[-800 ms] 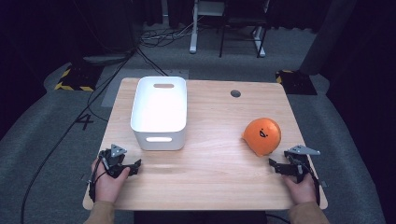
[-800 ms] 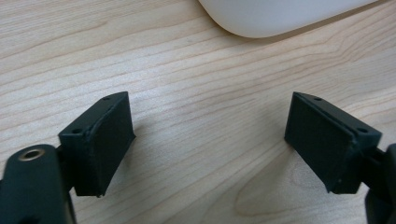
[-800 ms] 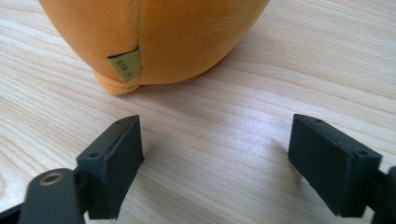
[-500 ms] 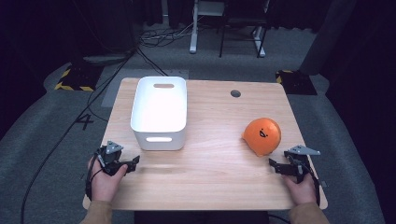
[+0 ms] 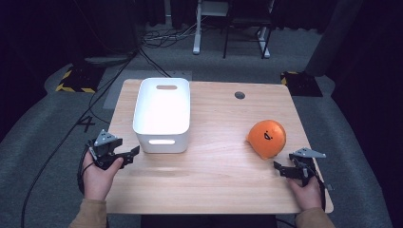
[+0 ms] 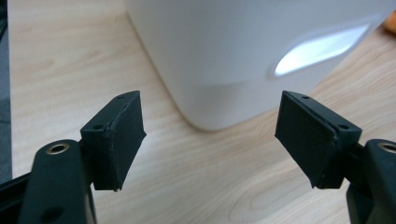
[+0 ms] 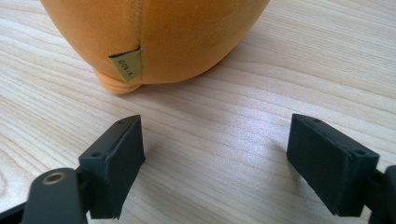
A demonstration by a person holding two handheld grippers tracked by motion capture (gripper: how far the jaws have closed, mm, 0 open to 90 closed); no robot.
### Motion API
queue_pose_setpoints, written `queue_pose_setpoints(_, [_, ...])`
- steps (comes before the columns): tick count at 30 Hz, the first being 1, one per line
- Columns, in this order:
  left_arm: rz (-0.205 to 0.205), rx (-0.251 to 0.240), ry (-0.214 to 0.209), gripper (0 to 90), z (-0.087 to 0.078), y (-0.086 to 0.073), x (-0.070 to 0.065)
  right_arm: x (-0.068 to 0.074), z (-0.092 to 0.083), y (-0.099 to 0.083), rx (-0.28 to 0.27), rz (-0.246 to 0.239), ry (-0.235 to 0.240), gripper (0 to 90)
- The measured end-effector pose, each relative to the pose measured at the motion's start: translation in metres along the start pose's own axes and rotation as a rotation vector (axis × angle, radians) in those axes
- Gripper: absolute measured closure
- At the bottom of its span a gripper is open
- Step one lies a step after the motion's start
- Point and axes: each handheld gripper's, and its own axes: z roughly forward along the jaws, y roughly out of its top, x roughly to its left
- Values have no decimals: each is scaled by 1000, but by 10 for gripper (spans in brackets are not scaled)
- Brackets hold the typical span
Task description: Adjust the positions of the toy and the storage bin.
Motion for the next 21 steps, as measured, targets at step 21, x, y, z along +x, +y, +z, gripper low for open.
queue_pose_setpoints(21, [41,-120,-17,275,3,57,10,0,0,0,-1,0,0,188])
